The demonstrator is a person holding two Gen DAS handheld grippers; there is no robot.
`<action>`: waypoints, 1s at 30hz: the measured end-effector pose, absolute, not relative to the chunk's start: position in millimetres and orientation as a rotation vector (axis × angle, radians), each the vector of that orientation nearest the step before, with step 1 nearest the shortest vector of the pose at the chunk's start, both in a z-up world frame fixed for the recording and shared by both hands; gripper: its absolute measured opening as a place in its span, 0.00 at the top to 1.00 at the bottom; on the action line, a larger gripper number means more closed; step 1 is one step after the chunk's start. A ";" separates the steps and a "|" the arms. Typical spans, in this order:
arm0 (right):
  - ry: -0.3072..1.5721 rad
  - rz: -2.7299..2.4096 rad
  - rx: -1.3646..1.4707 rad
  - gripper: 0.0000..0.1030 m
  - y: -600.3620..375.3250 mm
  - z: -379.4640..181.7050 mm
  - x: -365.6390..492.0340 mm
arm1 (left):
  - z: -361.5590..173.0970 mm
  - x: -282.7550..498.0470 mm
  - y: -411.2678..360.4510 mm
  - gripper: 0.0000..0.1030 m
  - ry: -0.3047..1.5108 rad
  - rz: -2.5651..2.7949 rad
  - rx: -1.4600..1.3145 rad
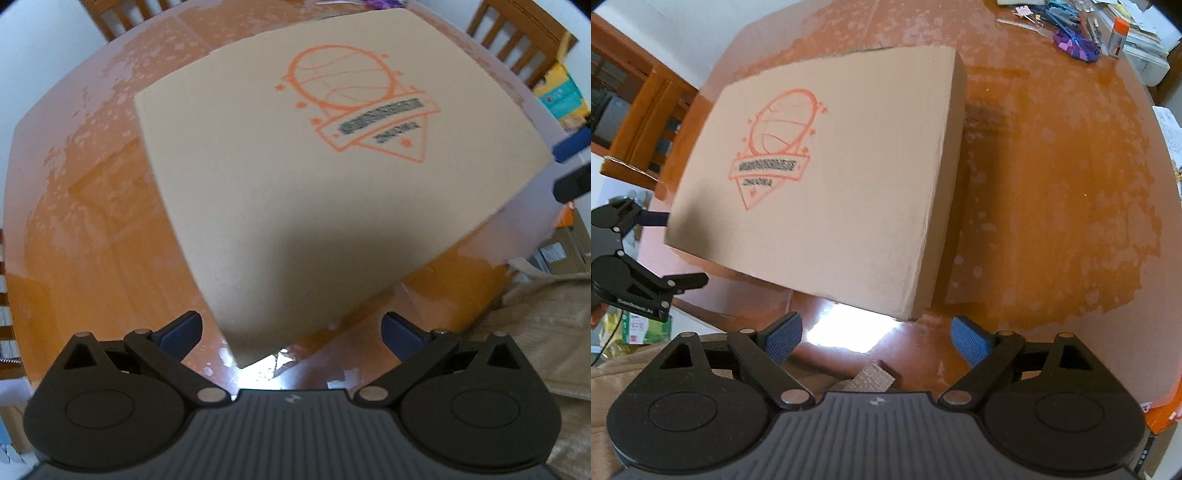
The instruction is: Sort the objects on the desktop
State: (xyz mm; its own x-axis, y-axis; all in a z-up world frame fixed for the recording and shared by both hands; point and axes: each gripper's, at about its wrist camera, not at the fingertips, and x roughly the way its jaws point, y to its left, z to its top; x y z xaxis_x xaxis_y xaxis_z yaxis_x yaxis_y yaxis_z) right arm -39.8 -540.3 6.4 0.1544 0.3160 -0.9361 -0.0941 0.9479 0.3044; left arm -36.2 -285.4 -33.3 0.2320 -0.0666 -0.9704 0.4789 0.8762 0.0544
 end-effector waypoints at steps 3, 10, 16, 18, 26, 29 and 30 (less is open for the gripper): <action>1.387 0.283 0.195 0.11 -541.0 3.5 -38.6 | -34.8 -29.5 -279.6 0.01 1.289 -0.368 0.350; 1.366 0.268 0.216 0.11 -544.9 3.2 -37.7 | -35.2 -25.4 -278.0 0.01 1.295 -0.370 0.327; 1.287 0.254 0.208 0.11 -551.3 24.0 -33.3 | -33.5 -27.4 -275.7 0.01 1.291 -0.373 0.334; 1.250 0.243 0.219 0.11 -554.0 30.5 -26.8 | -33.8 -26.9 -274.2 0.01 1.296 -0.371 0.323; 1.087 0.376 0.261 0.11 -529.7 55.7 8.3 | -36.5 -24.5 -273.0 0.01 1.304 -0.361 0.303; 1.097 0.405 0.237 0.11 -510.0 47.9 22.6 | -37.0 -23.8 -272.1 0.01 1.306 -0.360 0.295; 1.111 0.418 0.213 0.11 -502.6 43.3 27.1 | -37.1 -23.7 -272.0 0.01 1.306 -0.360 0.294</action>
State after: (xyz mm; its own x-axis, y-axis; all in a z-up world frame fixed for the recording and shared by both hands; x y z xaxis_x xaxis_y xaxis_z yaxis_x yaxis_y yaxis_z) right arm 27.1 -502.6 43.3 0.3766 0.4283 -0.8214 -0.2189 0.9027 0.3704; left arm -23.7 -272.0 -37.1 0.2201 -0.0921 -0.9711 0.4185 0.9082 0.0087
